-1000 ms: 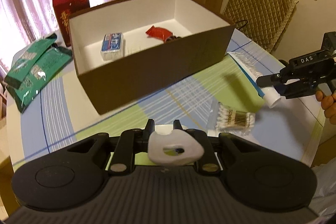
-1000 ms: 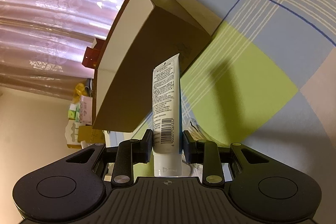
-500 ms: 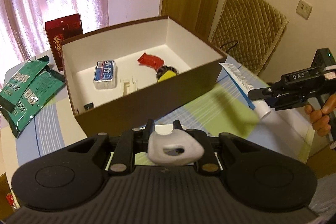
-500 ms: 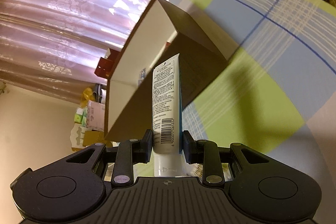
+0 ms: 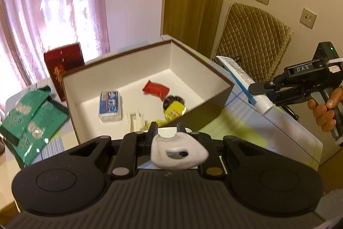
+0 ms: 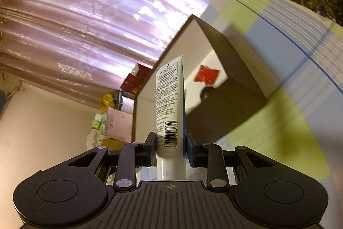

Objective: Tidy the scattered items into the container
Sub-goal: 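Carry the white tube and white spoon with both grippers over the box, then open the left gripper dropping the spoon while the right releases the white tube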

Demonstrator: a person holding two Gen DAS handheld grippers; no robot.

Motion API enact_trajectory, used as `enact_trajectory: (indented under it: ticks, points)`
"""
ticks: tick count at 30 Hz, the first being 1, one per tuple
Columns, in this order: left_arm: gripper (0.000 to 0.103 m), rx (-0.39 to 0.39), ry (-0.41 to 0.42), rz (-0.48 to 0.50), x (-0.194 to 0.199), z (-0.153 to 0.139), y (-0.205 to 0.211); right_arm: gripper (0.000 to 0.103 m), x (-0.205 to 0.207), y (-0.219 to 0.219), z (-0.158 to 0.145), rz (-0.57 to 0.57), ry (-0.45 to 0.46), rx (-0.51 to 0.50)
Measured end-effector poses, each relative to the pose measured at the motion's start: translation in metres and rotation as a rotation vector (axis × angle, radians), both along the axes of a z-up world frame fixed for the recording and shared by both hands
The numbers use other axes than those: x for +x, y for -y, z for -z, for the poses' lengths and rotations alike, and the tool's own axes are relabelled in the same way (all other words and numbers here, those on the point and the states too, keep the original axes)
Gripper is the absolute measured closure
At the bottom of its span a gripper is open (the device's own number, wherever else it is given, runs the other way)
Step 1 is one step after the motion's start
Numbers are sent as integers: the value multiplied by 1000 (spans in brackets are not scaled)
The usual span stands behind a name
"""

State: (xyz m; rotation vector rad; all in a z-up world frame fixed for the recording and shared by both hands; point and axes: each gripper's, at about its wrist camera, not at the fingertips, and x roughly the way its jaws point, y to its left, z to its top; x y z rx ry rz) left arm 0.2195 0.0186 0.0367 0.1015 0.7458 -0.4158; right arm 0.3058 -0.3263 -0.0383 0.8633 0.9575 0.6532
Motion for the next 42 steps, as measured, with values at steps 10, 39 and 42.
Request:
enact_trajectory:
  ticks: [10,39,42]
  points:
    - [89,13,60,6,33,-15,0,71,38,-20,-8,-29,21,16]
    - [89,114,-224,-106,136,70,-21,71,113,-71,28,-141,30,-274]
    - [93,137,-312,-117,144,83,-24,71,113,-74,29,-154,36,-287]
